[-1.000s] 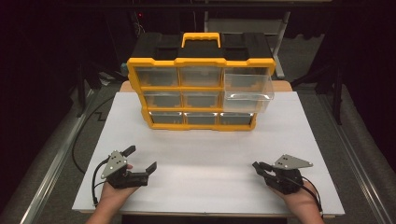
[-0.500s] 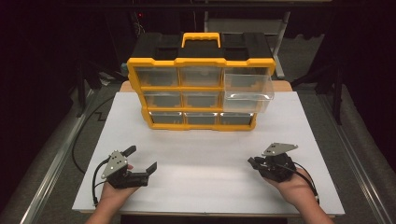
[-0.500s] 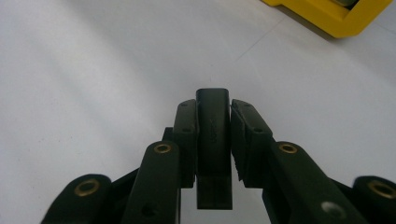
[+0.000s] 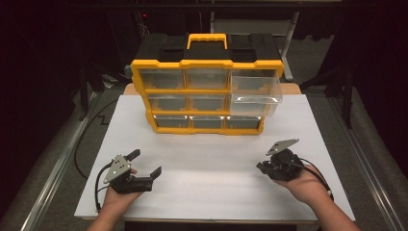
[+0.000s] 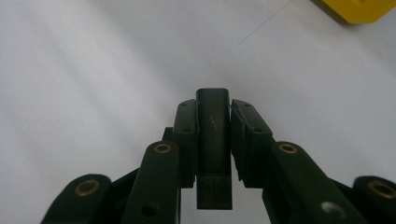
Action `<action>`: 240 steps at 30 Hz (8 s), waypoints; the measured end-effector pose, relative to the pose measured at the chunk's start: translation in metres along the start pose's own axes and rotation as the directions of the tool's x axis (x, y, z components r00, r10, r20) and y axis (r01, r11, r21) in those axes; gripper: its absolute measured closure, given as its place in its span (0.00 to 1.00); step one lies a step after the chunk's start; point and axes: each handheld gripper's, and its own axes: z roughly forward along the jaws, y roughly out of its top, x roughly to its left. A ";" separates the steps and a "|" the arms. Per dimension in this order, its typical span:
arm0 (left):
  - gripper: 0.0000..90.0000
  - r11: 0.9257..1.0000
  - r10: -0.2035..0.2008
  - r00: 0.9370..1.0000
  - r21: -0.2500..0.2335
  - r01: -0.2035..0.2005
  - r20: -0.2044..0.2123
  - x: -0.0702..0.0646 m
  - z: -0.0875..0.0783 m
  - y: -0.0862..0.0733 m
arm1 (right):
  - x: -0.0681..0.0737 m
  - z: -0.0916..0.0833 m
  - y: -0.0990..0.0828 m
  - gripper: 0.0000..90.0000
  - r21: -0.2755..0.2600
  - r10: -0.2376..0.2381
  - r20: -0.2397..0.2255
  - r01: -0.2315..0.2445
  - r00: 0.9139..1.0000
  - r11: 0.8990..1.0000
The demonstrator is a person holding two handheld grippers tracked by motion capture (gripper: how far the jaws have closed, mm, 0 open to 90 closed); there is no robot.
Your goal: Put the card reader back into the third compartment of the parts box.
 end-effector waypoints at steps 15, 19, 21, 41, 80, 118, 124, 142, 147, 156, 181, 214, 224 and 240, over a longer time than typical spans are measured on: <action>0.00 1.000 0.014 1.000 0.018 -0.015 0.013 -0.003 0.002 -0.002 | -0.002 -0.003 0.001 0.82 0.089 -0.057 -0.039 0.060 0.998 0.994; 0.00 1.000 0.008 1.000 0.009 -0.008 0.016 -0.003 0.002 -0.001 | -0.005 -0.005 0.002 0.82 0.115 -0.057 -0.055 0.063 0.997 0.991; 0.00 1.000 0.011 1.000 0.010 -0.011 0.017 -0.003 0.002 -0.001 | -0.006 -0.006 0.001 0.82 0.124 -0.054 -0.066 0.062 0.996 0.990; 0.00 1.000 0.016 1.000 0.017 -0.016 0.017 -0.005 0.003 -0.002 | -0.016 -0.022 0.012 0.82 0.168 -0.077 -0.136 0.100 0.988 0.981; 0.00 1.000 0.022 0.999 0.015 -0.022 0.026 -0.005 0.003 -0.003 | -0.024 -0.074 0.054 0.82 0.213 -0.169 -0.199 0.211 0.965 0.954; 0.00 1.000 0.022 0.999 0.012 -0.022 0.033 -0.006 0.002 -0.003 | -0.035 -0.121 0.090 0.82 0.226 -0.199 -0.194 0.241 0.961 0.944; 0.00 1.000 0.024 0.999 0.014 -0.025 0.037 -0.006 0.002 -0.003 | -0.036 -0.132 0.098 0.82 0.222 -0.205 -0.178 0.242 0.962 0.944; 0.00 1.000 0.020 0.999 0.015 -0.020 0.043 -0.006 0.002 -0.004 | -0.043 -0.167 0.122 0.82 0.213 -0.210 -0.168 0.244 0.963 0.946; 0.00 1.000 0.021 0.999 0.015 -0.022 0.044 -0.006 0.001 -0.004 | -0.044 -0.176 0.128 0.82 0.201 -0.201 -0.180 0.236 0.963 0.951; 0.00 1.000 0.014 0.999 0.010 -0.015 0.047 -0.005 0.001 -0.004 | -0.043 -0.194 0.144 0.82 0.183 -0.212 -0.168 0.242 0.963 0.953; 0.00 0.999 0.011 0.998 0.033 -0.013 0.059 -0.005 0.001 -0.004 | -0.055 -0.228 0.180 0.82 0.150 -0.212 -0.115 0.228 0.971 0.962; 0.00 1.000 0.009 0.998 0.017 -0.010 0.064 -0.004 -0.001 -0.004 | -0.049 -0.186 0.251 0.82 0.112 -0.267 -0.128 0.281 0.955 0.953; 0.00 1.000 0.014 0.998 0.019 -0.015 0.065 -0.004 0.000 -0.004 | -0.052 -0.179 0.254 0.82 0.105 -0.255 -0.124 0.268 0.959 0.958; 0.00 1.000 0.018 0.997 0.021 -0.019 0.069 -0.004 0.000 -0.004 | -0.053 -0.152 0.248 0.82 0.118 -0.250 -0.149 0.268 0.957 0.956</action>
